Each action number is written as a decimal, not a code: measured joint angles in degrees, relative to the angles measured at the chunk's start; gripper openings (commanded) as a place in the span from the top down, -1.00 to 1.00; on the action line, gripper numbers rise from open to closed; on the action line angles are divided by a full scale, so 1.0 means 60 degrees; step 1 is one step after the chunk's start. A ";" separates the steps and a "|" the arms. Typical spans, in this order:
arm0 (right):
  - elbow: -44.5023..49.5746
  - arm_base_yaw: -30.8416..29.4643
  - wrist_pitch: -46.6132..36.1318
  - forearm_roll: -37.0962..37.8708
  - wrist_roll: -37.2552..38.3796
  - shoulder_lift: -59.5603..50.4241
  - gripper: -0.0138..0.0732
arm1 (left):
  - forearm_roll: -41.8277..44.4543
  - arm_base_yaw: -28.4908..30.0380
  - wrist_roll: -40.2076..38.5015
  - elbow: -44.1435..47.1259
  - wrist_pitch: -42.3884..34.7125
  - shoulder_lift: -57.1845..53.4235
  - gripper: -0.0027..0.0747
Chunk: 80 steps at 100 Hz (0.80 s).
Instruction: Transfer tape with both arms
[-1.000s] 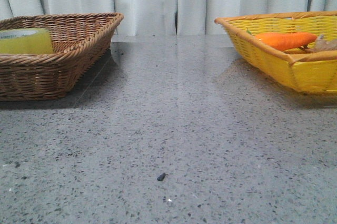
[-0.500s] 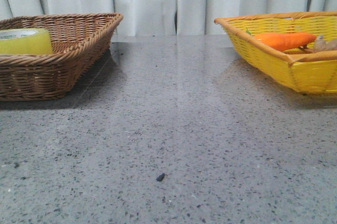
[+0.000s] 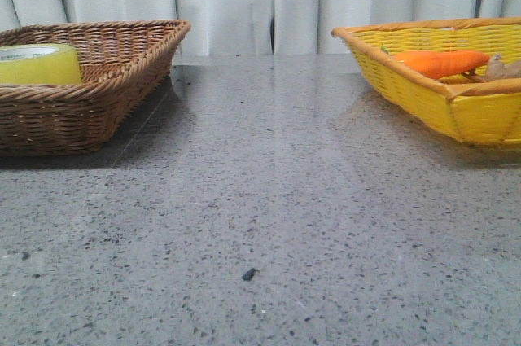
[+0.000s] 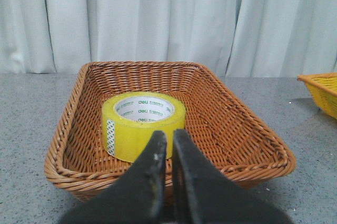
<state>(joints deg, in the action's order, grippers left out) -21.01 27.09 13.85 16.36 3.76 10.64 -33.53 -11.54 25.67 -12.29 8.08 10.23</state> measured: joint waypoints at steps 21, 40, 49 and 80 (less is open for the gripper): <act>0.0000 0.0000 0.0000 0.0014 0.0000 0.0000 0.84 | -0.0060 0.0000 0.0004 0.0105 -0.0017 0.0000 0.99; 0.0000 0.0000 0.0000 0.0014 0.0000 0.0000 0.84 | -0.0060 0.0000 0.0004 0.0167 -0.0020 0.0000 0.99; 0.0000 0.0000 0.0000 0.0014 0.0000 0.0000 0.84 | -0.0060 0.0000 0.0004 0.0410 -0.0135 -0.0118 0.98; 0.0000 0.0000 0.0000 0.0014 0.0000 0.0000 0.84 | 0.2073 0.0000 -0.0202 0.2082 -0.0606 -0.1293 0.98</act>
<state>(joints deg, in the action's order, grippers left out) -21.01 27.09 13.85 16.45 3.76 10.64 -21.09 -11.54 24.46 0.20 4.45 2.47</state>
